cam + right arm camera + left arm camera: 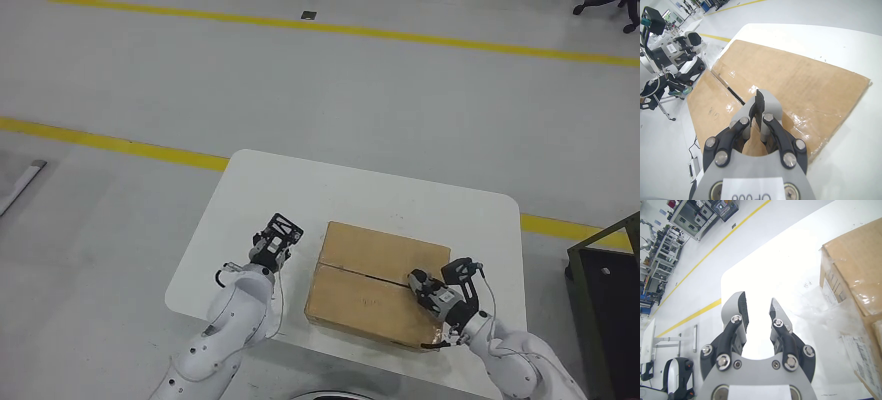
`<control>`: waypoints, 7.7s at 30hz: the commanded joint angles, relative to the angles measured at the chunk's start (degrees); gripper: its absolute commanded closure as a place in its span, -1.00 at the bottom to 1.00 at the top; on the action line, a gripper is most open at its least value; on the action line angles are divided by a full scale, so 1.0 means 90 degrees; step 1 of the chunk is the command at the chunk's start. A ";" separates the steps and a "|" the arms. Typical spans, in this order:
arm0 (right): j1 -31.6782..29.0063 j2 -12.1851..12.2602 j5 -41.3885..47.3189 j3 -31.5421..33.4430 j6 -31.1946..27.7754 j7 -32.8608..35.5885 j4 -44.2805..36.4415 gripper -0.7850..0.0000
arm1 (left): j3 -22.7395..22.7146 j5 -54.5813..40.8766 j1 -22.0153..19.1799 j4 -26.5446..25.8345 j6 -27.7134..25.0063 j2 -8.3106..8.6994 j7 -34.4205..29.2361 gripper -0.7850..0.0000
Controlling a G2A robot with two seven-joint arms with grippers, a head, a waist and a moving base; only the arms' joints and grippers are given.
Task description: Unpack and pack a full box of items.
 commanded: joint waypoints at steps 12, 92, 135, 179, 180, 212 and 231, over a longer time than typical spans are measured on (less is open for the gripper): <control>0.0000 0.0004 0.0045 0.0018 0.0047 0.0043 -0.0031 1.00 | 0.0160 -0.0032 -0.0166 -0.0612 -0.0571 -0.0097 0.0026 -0.31; -0.0552 0.0281 0.4463 0.2850 0.0196 0.2791 -0.0760 -1.00 | -0.1689 -0.4816 0.0641 -0.1660 -0.2069 -0.0416 -0.2656 -1.00; 0.0541 0.0521 0.5559 0.1323 0.2067 0.4940 -0.0566 -0.82 | -0.0629 -0.4707 -0.0601 0.0389 -0.1560 -0.0339 -0.3425 -1.00; 0.1007 0.0645 0.5018 0.0419 0.1958 0.4542 0.0372 0.06 | -0.0531 -0.4779 -0.0635 0.0361 -0.1434 -0.0198 -0.3329 -1.00; 0.1029 0.0647 0.4988 0.0386 0.1954 0.4526 0.0366 0.09 | -0.0530 -0.4782 -0.0632 0.0356 -0.1433 -0.0193 -0.3328 -1.00; 0.0270 0.0873 0.5627 0.1496 0.1512 0.5132 -0.0483 1.00 | -0.0428 -0.4892 -0.0743 0.0452 -0.1398 -0.0124 -0.3284 -1.00; -0.0097 0.0991 0.4429 0.2023 -0.0009 0.4573 -0.0978 1.00 | -0.0375 -0.4875 -0.0716 0.0418 -0.1345 -0.0080 -0.3269 -1.00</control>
